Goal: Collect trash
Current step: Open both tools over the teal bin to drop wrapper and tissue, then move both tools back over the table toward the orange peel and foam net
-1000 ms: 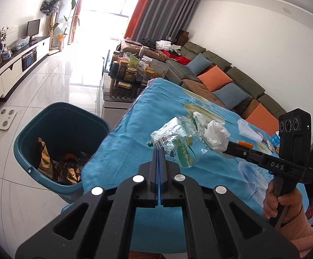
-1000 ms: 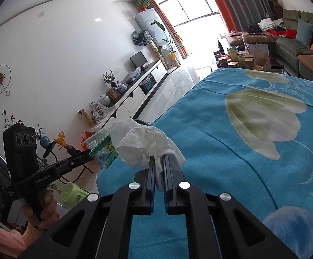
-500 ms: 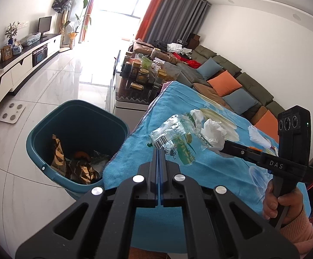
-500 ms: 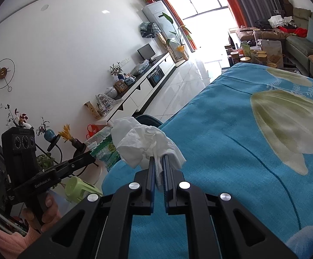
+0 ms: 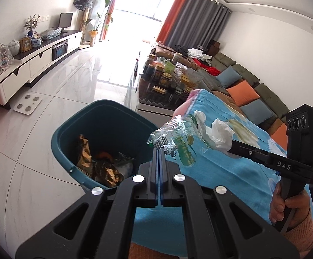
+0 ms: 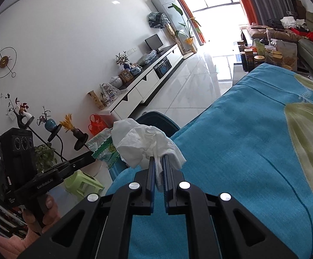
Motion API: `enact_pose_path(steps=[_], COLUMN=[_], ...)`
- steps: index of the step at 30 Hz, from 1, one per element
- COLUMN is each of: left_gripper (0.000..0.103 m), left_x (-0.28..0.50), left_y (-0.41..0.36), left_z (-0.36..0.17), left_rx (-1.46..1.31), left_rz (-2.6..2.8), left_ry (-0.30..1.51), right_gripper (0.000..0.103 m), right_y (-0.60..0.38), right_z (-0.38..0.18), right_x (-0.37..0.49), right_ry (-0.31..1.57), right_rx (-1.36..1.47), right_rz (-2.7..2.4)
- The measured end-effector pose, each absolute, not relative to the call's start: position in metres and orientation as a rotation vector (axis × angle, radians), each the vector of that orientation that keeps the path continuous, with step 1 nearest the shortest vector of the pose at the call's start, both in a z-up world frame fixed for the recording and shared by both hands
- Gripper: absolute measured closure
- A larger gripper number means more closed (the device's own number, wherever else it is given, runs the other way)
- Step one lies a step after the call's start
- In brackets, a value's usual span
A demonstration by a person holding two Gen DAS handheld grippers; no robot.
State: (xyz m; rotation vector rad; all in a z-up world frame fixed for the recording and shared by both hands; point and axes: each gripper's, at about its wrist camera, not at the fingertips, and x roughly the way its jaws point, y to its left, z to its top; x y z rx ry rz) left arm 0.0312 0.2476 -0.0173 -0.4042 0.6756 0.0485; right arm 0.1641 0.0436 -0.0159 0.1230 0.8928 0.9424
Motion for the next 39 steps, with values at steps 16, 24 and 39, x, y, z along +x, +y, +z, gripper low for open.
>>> enact_pose_path(steps=[16, 24, 39], left_gripper=[0.102, 0.101, 0.067], left_x=[0.05, 0.072, 0.066], left_y=[0.303, 0.32, 0.309], left_z=[-0.051, -0.074, -0.061], left_rx=[-0.496, -0.554, -0.491], left_rz=[0.178, 0.217, 0.209], left_ry=[0.744, 0.79, 0.726], right_gripper=[0.097, 0.092, 0.073], right_y=[0.123, 0.16, 0.117], right_z=[-0.035, -0.053, -0.04], right_x=[0.191, 0.202, 0.196], right_ry=[0.962, 1.025, 0.979], right_rx=[-0.018, -0.101, -0.028], right_rz=[0.945, 0.917, 0.921])
